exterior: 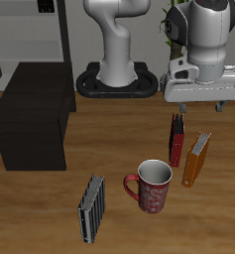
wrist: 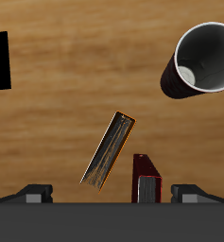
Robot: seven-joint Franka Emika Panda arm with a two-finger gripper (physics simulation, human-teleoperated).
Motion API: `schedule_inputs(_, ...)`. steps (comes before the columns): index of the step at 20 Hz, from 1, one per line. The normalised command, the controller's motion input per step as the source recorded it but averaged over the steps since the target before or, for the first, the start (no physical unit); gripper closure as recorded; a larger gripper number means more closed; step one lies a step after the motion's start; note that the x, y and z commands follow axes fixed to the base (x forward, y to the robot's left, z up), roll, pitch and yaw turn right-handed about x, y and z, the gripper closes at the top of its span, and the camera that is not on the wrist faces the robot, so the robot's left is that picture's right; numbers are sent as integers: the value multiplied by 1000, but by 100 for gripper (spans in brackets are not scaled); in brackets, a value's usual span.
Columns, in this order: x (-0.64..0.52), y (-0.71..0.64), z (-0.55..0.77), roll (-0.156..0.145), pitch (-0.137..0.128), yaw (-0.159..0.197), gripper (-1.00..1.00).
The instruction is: Place the orange book flat on top of the shelf
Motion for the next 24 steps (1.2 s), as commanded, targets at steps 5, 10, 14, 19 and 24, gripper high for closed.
schedule_inputs(5, 253, 48, -301, -10, 21, -46, -100)
schedule_inputs(10, 142, -43, -230, -13, 27, -35, -100)
schedule_inputs(14, 70, -43, -232, 8, 25, -19, -100)
schedule_inputs(19, 13, 14, -206, 8, 8, -14, -100)
schedule_inputs(24, -17, 11, -219, -18, -33, 15, -100)
